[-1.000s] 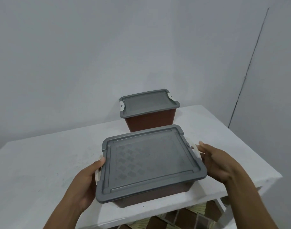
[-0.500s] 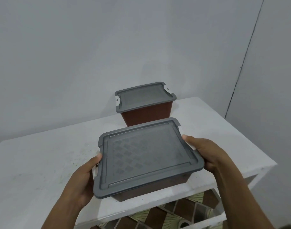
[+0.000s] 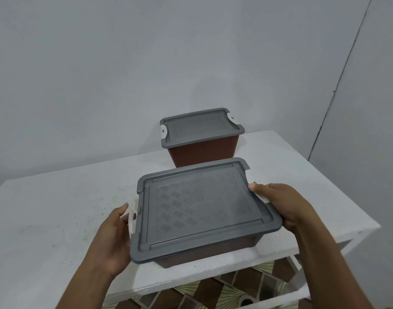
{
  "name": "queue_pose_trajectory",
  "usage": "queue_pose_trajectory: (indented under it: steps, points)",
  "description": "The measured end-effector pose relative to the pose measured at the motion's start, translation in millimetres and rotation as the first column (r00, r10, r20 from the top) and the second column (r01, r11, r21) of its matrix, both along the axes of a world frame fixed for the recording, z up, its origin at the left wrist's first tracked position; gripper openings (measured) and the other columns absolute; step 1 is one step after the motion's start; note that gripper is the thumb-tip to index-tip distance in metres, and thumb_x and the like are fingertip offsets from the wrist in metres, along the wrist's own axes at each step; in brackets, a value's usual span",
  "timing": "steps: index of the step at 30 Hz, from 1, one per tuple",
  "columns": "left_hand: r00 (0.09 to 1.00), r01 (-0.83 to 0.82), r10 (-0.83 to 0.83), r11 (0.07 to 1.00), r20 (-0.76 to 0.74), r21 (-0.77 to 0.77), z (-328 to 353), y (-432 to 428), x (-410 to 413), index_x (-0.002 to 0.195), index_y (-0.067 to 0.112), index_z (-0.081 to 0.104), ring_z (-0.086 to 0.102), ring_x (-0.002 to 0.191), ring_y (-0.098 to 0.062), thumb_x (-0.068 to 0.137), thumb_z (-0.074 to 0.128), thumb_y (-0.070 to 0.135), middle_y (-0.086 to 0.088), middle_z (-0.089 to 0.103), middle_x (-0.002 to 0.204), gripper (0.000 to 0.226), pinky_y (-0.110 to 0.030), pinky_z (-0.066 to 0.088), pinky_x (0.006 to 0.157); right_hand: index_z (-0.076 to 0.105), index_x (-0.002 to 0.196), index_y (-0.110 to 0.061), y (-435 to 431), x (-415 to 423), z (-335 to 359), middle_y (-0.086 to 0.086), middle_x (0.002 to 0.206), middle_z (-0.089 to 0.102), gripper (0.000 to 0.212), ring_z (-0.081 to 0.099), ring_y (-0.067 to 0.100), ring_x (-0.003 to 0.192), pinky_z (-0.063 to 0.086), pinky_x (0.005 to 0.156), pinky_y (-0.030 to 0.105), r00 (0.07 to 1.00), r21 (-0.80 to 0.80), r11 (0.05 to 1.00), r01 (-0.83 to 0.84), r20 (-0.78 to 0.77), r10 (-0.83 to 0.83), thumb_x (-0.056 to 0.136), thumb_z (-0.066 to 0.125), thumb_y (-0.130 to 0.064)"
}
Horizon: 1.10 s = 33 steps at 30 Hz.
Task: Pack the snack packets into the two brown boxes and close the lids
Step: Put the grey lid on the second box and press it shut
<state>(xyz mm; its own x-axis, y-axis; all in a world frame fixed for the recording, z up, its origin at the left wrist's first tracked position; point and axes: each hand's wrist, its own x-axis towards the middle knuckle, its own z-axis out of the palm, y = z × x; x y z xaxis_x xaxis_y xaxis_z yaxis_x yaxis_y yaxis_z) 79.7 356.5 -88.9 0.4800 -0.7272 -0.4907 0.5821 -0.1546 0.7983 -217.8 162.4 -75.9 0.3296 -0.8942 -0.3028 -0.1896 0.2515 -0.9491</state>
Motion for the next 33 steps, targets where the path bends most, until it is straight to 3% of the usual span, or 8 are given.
queue_pose_trajectory:
  steps: [4,8,11,14,18,23,28,33]
  points:
    - [0.992,-0.046,0.041,0.998,-0.117,-0.037,-1,3,4,0.132,0.001,0.062,0.062,0.116,-0.041,0.093,0.061,0.029,-0.021,0.066,0.123,0.048,-0.06,0.046,0.105,0.072,0.091,0.005,1,0,2,0.014,0.081,0.077,0.038,0.075,0.026,0.065,0.055,0.051,0.029,1.0,-0.014,1.0,-0.006,-0.026,0.006,0.09,0.071,-0.033]
    - [0.989,-0.055,0.049,0.997,-0.14,-0.045,4,3,0,0.133,0.009,0.067,0.056,0.131,-0.042,0.096,0.064,0.035,-0.019,0.061,0.14,0.045,-0.066,0.041,0.108,0.07,0.093,0.002,1,1,5,0.011,0.078,0.077,0.038,0.074,0.022,0.06,0.053,0.045,0.026,0.998,-0.011,1.0,-0.022,-0.061,0.021,0.091,0.069,-0.036]
    - [0.997,-0.052,0.052,0.999,-0.064,0.004,13,-3,-7,0.122,0.008,0.072,0.065,0.119,-0.038,0.091,0.072,0.036,-0.017,0.066,0.129,0.042,-0.064,0.05,0.098,0.069,0.093,0.002,2,2,7,0.009,0.073,0.076,0.037,0.072,0.019,0.053,0.051,0.041,0.023,0.998,-0.006,1.0,-0.029,-0.064,0.029,0.092,0.068,-0.035]
    - [0.998,-0.036,0.034,0.999,0.055,0.026,20,-8,-15,0.099,0.01,0.069,0.068,0.089,-0.028,0.094,0.068,0.029,-0.007,0.073,0.085,0.02,-0.052,0.057,0.081,0.07,0.094,0.003,2,3,8,0.011,0.075,0.077,0.038,0.073,0.022,0.057,0.053,0.044,0.025,0.997,-0.004,0.999,-0.038,-0.064,0.038,0.092,0.067,-0.035]
    - [0.986,-0.02,0.013,0.999,0.164,0.045,22,-10,-17,0.098,0.01,0.071,0.074,0.068,-0.022,0.095,0.067,0.027,0.0,0.076,0.065,0.018,-0.048,0.058,0.077,0.07,0.095,0.006,2,3,7,0.013,0.077,0.077,0.038,0.074,0.024,0.059,0.054,0.045,0.026,0.998,-0.006,0.999,-0.038,-0.05,0.038,0.092,0.069,-0.033]
    - [0.949,0.036,-0.066,0.994,0.31,0.102,20,-14,-9,0.112,-0.001,0.071,0.075,0.078,-0.028,0.095,0.064,0.022,-0.015,0.078,0.094,0.03,-0.047,0.06,0.077,0.071,0.094,0.006,3,2,9,0.013,0.077,0.077,0.036,0.074,0.023,0.059,0.054,0.045,0.026,0.998,-0.001,0.999,-0.043,-0.053,0.043,0.092,0.068,-0.031]
    - [0.845,0.023,-0.133,0.977,0.519,0.213,16,-22,-5,0.103,0.003,0.071,0.071,0.075,-0.024,0.099,0.058,0.033,-0.013,0.076,0.088,0.033,-0.042,0.058,0.073,0.071,0.096,-0.003,1,5,10,0.01,0.082,0.078,0.032,0.075,0.024,0.067,0.054,0.05,0.028,0.991,-0.006,0.997,-0.073,-0.116,0.072,0.097,0.062,-0.034]
    - [0.807,0.006,-0.149,0.97,0.571,0.245,14,-22,-7,0.098,0.012,0.075,0.069,0.081,-0.017,0.101,0.054,0.042,0.0,0.076,0.085,0.037,-0.034,0.053,0.07,0.066,0.096,-0.017,2,16,8,0.003,0.099,0.068,0.03,0.066,0.024,0.088,0.051,0.068,0.034,0.963,-0.083,0.993,-0.088,-0.263,0.063,0.101,0.051,-0.042]
